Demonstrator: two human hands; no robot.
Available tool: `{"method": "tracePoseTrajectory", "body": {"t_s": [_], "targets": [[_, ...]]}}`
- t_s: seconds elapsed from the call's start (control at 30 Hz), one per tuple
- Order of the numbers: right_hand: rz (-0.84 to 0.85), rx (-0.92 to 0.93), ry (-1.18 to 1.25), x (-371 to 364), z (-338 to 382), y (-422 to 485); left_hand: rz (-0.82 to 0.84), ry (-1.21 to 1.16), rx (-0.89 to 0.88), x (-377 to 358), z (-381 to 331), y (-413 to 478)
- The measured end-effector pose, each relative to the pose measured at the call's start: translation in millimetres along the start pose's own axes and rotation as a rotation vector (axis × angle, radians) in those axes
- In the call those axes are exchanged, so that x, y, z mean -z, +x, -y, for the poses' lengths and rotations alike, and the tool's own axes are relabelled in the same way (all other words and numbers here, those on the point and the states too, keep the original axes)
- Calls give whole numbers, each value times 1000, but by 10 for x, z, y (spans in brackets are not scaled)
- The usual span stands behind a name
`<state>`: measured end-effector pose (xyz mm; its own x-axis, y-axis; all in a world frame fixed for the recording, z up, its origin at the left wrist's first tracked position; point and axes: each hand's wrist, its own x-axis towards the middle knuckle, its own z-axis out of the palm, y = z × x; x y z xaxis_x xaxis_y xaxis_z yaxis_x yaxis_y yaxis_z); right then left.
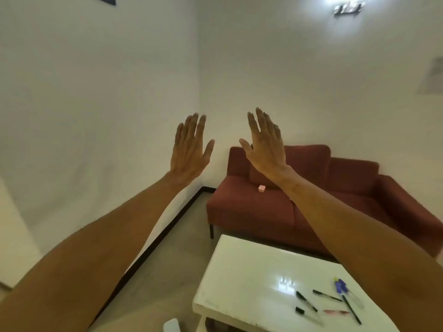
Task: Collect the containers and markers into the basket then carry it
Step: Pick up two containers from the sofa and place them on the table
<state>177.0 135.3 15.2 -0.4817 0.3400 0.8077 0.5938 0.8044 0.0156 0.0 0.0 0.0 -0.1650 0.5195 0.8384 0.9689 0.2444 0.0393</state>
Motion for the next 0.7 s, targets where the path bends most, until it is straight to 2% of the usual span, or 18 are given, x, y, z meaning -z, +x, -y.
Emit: {"method": "tracePoseTrajectory", "body": {"t_s": [0.17, 0.37, 0.7], "targets": [[111, -94, 47, -894, 658, 75, 116, 4, 45, -269, 1096, -248], [210, -121, 84, -1989, 1300, 201, 205, -20, 80, -733, 2238, -425], [260, -199, 139, -4022, 1736, 797, 293, -50, 101, -2091, 3760, -164]]}}
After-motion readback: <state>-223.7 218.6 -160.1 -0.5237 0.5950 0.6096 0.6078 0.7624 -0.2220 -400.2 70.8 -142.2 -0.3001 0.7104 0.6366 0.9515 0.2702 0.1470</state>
